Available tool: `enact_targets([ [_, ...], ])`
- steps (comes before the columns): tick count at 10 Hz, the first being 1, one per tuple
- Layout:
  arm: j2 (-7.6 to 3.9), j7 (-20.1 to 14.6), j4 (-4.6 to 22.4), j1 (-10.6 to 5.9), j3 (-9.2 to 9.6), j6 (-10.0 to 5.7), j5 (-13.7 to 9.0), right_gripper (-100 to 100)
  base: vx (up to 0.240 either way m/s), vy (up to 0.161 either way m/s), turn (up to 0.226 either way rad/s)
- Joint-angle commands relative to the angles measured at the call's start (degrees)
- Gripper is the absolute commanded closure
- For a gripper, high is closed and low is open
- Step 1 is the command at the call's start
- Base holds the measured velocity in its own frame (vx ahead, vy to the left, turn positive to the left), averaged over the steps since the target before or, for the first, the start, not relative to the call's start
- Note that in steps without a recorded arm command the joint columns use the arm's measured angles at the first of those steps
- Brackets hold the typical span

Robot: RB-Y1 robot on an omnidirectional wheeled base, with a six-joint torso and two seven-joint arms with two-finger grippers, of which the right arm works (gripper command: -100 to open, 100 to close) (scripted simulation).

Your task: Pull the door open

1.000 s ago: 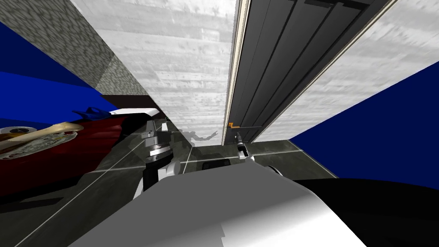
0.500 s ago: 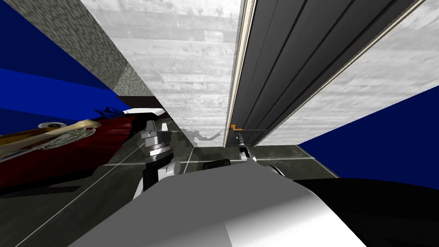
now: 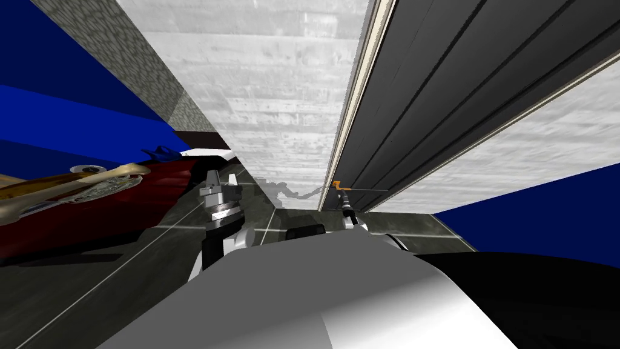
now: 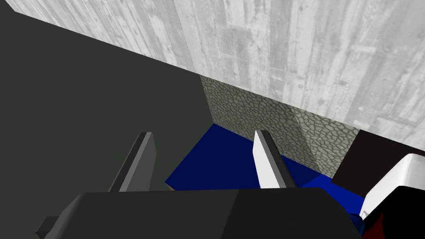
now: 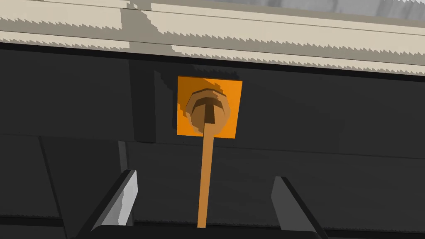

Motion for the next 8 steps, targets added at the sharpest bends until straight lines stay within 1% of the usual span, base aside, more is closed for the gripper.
enact_targets([
  [1, -0.69, -0.6, -2.1, 1.83, -0.38, 0.26, -0.3, -100, 0.162, 0.003, 0.106],
  [2, -0.69, -0.6, -1.5, 1.83, -0.38, 0.26, -0.3, -100, 0.083, 0.013, -0.026],
  [3, -2.14, -1.9, -1.5, 2.76, -0.98, -0.77, -0.8, -100, 0.152, -0.020, 0.153],
  [4, -2.59, -2.3, -1.3, 3.05, -1.17, -1.09, -1.0, -100, 0.233, 0.002, 0.160],
  [5, -2.45, -2.0, -1.6, 2.90, -0.99, -0.52, -0.9, -100, 0.103, 0.007, 0.019],
  [6, -2.45, -2.0, -1.6, 2.90, -0.99, -0.52, -0.9, 100, -0.018, -0.003, -0.016],
  [8, -2.45, -2.0, -1.6, 2.90, -0.99, -0.52, -0.9, 100, -0.034, -0.002, 0.001],
])
